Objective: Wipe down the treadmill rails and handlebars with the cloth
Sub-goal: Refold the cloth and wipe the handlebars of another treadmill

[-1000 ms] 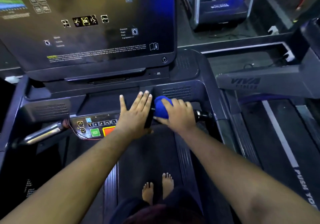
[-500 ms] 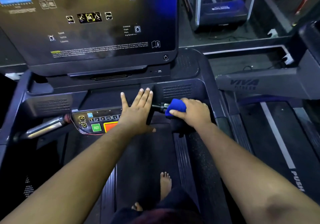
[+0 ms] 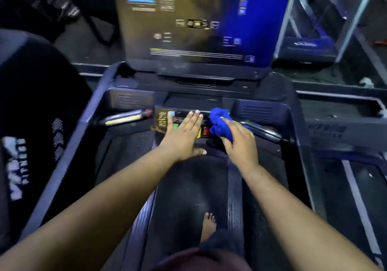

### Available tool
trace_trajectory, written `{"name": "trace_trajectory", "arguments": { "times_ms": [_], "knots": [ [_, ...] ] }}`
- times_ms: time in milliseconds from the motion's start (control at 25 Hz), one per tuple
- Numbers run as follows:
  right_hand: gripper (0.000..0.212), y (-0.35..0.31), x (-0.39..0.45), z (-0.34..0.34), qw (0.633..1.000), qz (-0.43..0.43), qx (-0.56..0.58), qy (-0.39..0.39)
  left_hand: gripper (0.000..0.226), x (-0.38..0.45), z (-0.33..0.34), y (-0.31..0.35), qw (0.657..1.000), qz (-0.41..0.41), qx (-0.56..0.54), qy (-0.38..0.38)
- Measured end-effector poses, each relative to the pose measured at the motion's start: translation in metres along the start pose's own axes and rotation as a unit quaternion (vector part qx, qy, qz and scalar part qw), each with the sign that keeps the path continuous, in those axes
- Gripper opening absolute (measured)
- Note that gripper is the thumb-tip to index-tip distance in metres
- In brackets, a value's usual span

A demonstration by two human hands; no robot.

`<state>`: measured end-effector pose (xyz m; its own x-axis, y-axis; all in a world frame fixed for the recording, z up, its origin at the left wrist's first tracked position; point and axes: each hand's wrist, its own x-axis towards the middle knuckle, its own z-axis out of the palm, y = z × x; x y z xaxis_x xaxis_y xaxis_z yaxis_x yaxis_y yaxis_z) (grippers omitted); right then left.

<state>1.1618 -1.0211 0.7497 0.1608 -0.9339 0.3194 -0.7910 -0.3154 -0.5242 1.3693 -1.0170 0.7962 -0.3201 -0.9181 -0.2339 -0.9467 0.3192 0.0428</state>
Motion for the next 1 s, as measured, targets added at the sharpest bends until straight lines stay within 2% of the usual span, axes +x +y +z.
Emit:
{"name": "trace_trajectory", "arguments": {
  "times_ms": [80,240,400,560,640,720,800,840,880,1000],
  "knots": [
    [0.049,-0.059,-0.017,0.025,0.997,-0.005,0.081,0.008,0.111,-0.055,0.007,-0.031,0.999,-0.031,-0.021,0.019],
    [0.052,-0.175,-0.054,0.09,0.983,-0.036,0.168,-0.062,0.104,-0.178,0.035,-0.098,0.988,-0.122,-0.057,0.07],
    [0.048,-0.285,-0.098,0.152,0.97,-0.123,0.157,-0.135,0.097,-0.302,0.073,-0.16,0.959,-0.248,-0.091,0.107],
    [0.055,-0.367,-0.137,0.195,0.961,-0.176,0.09,-0.192,0.083,-0.394,0.119,-0.201,0.914,-0.349,-0.184,0.091],
    [0.061,-0.399,-0.158,0.217,0.951,-0.199,0.059,-0.228,0.071,-0.423,0.137,-0.216,0.876,-0.392,-0.255,0.117],
    [0.062,-0.421,-0.187,0.236,0.933,-0.217,0.043,-0.285,0.065,-0.447,0.153,-0.226,0.797,-0.446,-0.375,0.158],
    [0.067,-0.428,-0.211,0.25,0.906,-0.228,0.044,-0.355,0.075,-0.463,0.169,-0.231,0.715,-0.471,-0.476,0.202],
    [0.07,-0.426,-0.212,0.254,0.896,-0.241,0.037,-0.373,0.081,-0.467,0.176,-0.23,0.697,-0.471,-0.496,0.213],
    [0.072,-0.423,-0.202,0.258,0.893,-0.261,0.019,-0.366,0.084,-0.468,0.18,-0.228,0.697,-0.464,-0.505,0.211],
    [0.071,-0.43,-0.144,0.277,0.898,-0.276,-0.067,-0.338,0.075,-0.457,0.18,-0.224,0.735,-0.459,-0.48,0.138]
  ]
}}
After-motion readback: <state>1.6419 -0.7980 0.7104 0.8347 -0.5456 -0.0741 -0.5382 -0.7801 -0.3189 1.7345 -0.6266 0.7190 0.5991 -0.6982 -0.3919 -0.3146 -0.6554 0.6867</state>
